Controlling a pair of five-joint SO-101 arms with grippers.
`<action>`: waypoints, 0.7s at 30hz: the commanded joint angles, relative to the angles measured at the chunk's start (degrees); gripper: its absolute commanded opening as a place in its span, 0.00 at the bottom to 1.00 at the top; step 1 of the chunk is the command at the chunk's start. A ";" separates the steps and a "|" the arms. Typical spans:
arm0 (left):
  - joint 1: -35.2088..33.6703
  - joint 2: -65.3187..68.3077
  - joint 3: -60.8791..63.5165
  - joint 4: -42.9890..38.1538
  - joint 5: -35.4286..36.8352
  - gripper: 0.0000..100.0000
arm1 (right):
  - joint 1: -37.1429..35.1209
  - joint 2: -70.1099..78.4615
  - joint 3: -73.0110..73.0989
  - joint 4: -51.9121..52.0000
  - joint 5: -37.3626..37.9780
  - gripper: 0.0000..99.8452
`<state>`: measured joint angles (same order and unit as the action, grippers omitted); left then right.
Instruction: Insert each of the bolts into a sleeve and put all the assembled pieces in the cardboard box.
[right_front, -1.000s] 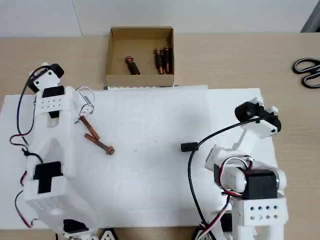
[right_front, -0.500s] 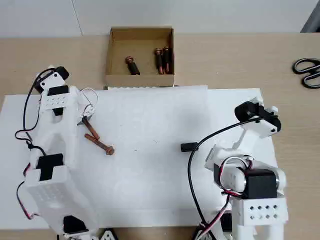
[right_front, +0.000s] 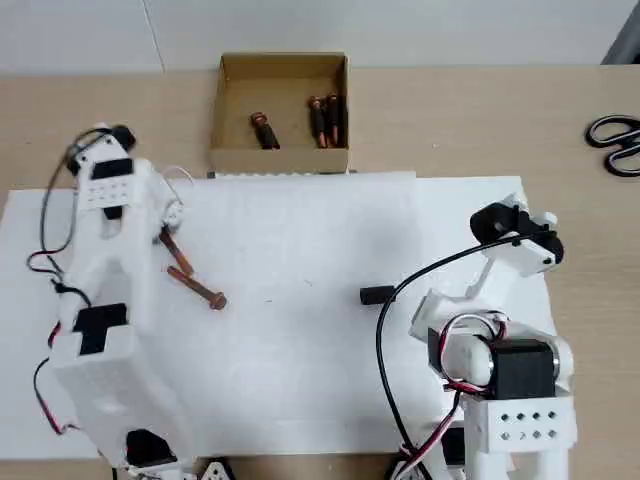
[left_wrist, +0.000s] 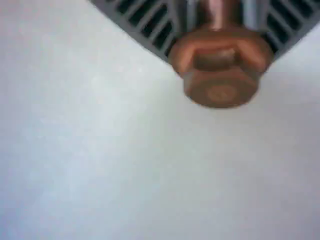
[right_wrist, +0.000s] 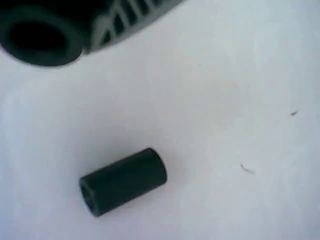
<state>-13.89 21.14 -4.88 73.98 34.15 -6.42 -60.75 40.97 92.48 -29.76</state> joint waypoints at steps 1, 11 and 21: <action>0.26 -10.64 -6.99 3.16 -0.44 0.00 | 0.13 -1.01 -4.75 0.31 0.70 0.00; 7.12 -31.74 -15.25 16.18 -3.69 0.00 | -10.24 -1.01 -21.01 6.02 8.70 0.00; 12.66 -54.15 -16.13 26.37 -5.27 0.00 | -17.10 -14.73 -25.93 6.90 23.38 0.00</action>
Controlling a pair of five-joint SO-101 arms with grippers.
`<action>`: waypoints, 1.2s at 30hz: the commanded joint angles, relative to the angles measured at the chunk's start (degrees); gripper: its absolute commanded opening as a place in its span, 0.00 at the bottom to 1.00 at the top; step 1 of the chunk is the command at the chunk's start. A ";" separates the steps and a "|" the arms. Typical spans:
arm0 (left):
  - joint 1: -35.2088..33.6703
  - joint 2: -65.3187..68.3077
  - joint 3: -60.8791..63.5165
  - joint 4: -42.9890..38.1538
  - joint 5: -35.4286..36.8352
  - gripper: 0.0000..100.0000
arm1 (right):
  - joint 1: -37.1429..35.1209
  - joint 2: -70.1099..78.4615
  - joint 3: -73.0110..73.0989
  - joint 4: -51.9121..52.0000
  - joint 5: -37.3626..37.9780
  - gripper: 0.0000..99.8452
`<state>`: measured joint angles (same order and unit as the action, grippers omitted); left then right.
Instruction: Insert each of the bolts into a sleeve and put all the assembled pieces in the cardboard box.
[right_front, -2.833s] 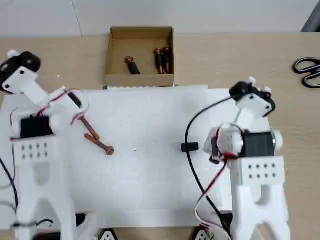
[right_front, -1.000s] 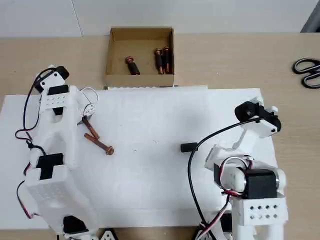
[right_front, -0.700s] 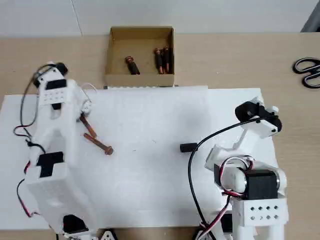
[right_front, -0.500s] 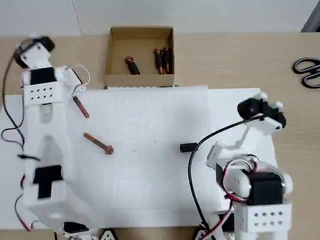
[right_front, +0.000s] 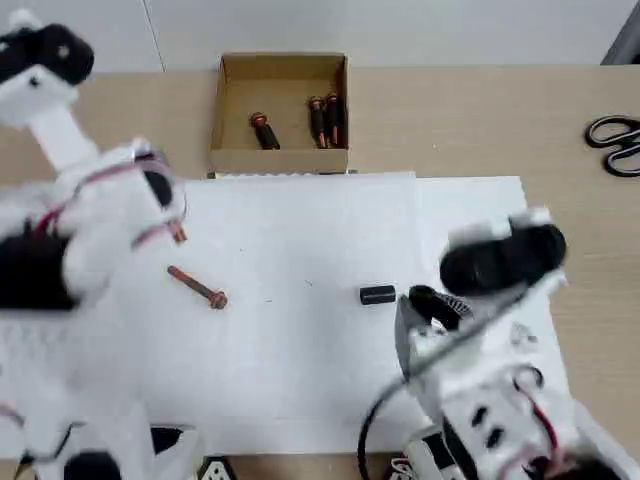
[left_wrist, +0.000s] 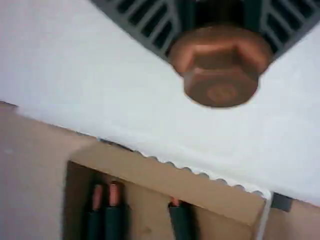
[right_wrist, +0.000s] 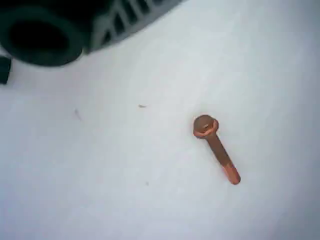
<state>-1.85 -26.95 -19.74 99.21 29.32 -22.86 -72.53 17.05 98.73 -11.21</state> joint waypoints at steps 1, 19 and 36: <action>0.62 -7.65 -0.04 1.14 -0.53 0.00 | -0.66 -4.09 -1.85 0.66 6.07 0.00; 4.84 -50.20 56.48 -23.65 -0.09 0.00 | -13.76 -30.37 38.86 -18.33 11.96 0.00; 24.00 -76.92 80.31 -40.44 2.73 0.00 | -26.15 -31.34 56.53 -37.67 12.04 0.00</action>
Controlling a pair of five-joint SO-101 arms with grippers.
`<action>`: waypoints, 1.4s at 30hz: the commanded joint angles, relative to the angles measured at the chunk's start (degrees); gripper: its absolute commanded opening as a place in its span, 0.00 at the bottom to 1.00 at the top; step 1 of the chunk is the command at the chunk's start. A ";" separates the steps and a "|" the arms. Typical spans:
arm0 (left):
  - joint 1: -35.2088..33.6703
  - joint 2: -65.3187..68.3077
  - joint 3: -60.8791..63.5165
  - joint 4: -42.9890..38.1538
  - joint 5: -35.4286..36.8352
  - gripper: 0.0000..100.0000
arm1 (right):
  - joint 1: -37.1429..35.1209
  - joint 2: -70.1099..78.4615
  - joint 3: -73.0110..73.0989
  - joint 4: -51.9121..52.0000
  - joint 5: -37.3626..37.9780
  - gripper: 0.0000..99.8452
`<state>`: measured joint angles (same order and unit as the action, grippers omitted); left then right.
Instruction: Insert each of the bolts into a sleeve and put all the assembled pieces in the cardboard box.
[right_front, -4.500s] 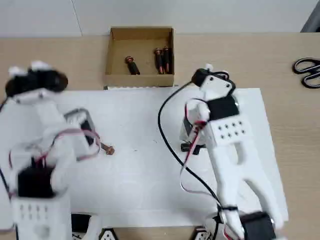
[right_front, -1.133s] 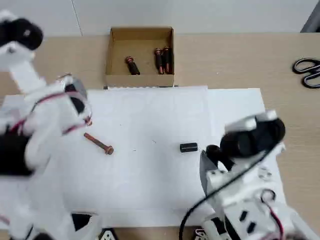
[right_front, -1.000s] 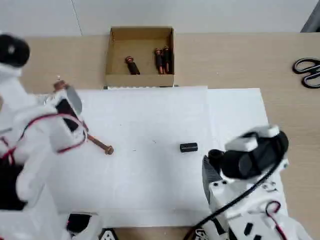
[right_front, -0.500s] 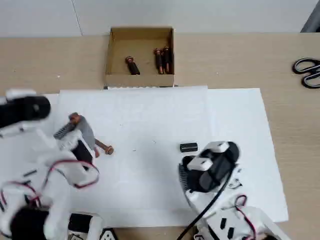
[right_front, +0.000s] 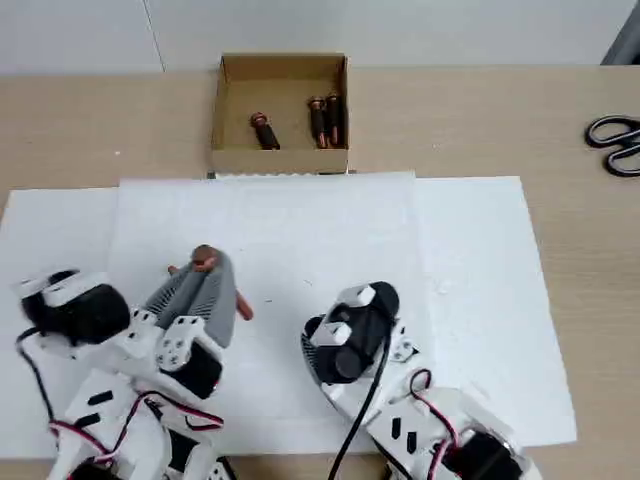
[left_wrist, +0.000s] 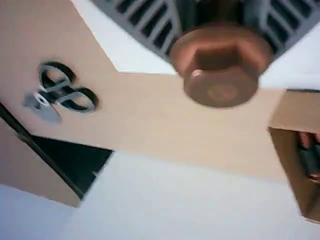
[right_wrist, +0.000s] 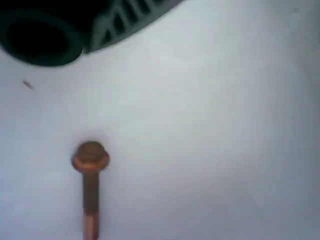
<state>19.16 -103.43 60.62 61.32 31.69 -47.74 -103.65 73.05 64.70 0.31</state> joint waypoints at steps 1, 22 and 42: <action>4.40 -0.44 0.66 -3.25 0.35 0.01 | -1.54 -0.22 1.23 -4.53 0.53 0.00; 10.73 -0.44 9.19 -9.67 0.18 0.01 | -1.98 -0.22 3.87 -10.59 0.53 0.00; 10.37 -0.44 10.77 -12.22 0.00 0.01 | -3.12 -0.22 2.64 -10.59 0.53 0.00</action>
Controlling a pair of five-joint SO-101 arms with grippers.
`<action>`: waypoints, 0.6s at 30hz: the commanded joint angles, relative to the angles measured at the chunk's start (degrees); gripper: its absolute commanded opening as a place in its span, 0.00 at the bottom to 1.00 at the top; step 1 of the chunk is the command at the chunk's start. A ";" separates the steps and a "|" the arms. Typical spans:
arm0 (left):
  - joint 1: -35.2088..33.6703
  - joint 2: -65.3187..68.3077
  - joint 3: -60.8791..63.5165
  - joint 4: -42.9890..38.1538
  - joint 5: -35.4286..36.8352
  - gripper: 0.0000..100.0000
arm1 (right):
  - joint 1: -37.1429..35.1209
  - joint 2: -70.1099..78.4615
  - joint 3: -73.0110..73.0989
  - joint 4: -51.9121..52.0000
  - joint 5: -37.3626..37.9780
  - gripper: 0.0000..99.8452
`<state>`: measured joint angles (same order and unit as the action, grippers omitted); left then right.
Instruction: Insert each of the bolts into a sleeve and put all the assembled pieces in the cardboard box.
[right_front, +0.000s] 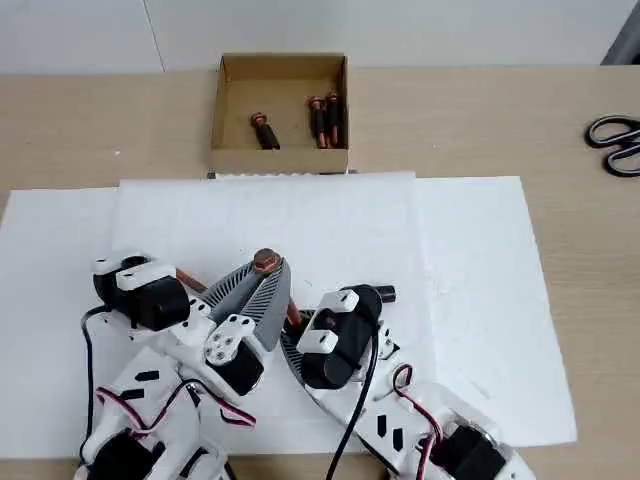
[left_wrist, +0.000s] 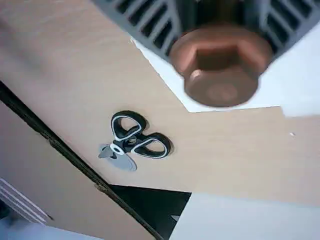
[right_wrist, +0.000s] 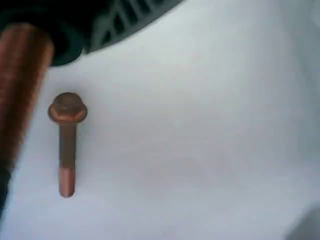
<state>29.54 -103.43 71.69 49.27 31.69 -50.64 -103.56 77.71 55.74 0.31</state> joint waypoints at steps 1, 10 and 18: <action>0.00 -0.44 -0.31 -0.18 0.00 0.01 | -0.22 -0.31 -2.11 -1.63 0.53 0.00; 0.00 -0.44 1.89 -0.18 -1.93 0.01 | -0.04 -0.31 -2.29 -1.63 0.53 0.00; 2.73 -0.44 2.15 4.40 -2.02 0.01 | 0.04 -0.22 -2.29 -4.44 2.37 0.00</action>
<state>30.59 -103.43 74.42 50.68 30.02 -50.55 -103.47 77.71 54.07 0.66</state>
